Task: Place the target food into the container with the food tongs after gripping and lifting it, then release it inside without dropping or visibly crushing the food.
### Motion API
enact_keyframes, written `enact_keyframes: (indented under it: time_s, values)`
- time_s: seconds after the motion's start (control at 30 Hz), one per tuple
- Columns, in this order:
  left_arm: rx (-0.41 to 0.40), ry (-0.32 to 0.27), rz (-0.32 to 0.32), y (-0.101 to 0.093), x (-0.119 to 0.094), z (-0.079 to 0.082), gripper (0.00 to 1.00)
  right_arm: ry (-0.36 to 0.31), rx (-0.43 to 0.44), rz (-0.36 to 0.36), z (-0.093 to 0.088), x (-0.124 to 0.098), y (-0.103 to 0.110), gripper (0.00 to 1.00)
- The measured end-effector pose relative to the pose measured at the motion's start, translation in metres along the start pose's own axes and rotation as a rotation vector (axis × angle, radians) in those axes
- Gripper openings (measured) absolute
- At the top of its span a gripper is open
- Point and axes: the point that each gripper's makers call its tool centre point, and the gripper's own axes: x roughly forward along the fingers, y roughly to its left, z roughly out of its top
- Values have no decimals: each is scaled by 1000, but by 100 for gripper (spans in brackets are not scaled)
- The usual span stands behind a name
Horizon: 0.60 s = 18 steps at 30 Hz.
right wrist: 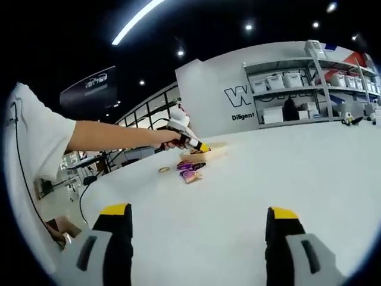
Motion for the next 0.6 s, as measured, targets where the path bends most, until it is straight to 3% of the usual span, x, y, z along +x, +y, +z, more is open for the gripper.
enact_keyframes:
  time_s: [0.3, 0.6]
  values:
    - [101, -41, 5, -5, -3, 6, 28, -4, 3, -12, 1, -4, -5, 90]
    - [94, -62, -16, -12, -16, 14, 28, -2, -1, -8, 2, -7, -2, 90]
